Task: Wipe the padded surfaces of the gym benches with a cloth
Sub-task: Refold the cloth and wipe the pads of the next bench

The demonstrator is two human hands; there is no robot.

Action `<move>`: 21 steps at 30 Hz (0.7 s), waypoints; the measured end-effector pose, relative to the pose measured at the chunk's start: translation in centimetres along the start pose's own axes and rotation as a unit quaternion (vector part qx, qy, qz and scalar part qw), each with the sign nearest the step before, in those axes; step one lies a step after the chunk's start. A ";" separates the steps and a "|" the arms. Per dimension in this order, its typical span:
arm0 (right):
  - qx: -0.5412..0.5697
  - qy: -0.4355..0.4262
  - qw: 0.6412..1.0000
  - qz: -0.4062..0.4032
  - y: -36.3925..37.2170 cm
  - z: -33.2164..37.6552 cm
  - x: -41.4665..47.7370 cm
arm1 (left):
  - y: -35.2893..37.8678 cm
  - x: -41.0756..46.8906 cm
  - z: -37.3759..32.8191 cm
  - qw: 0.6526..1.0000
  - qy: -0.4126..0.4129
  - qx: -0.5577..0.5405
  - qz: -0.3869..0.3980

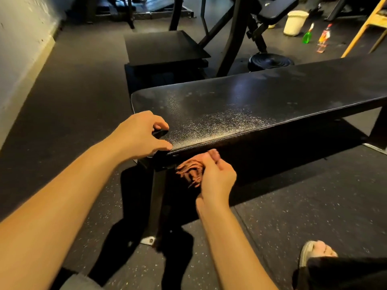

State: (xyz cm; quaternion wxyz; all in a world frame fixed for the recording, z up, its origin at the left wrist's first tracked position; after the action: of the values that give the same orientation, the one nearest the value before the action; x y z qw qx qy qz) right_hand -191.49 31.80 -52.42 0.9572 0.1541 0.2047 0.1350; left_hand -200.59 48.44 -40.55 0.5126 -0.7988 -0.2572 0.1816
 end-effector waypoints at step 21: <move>-0.085 -0.025 0.995 0.044 2.2 -1.4 -1.8 | 0.2 0.1 -0.1 1.000 -0.009 -0.011 -0.017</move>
State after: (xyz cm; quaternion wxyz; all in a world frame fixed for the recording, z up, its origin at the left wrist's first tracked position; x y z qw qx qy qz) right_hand -194.13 33.54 -52.27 0.9648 0.0844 0.1616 0.1896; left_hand -200.38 48.39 -40.73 0.5040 -0.7986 -0.2771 0.1773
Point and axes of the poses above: each hand's wrist, its own x-axis towards the middle knuckle, its own y-axis out of the palm, z = x × y, the point moved 7 cm from there along x, towards the middle knuckle, and after that the axes turned 1 degree about -x, right-handed, at the moved point
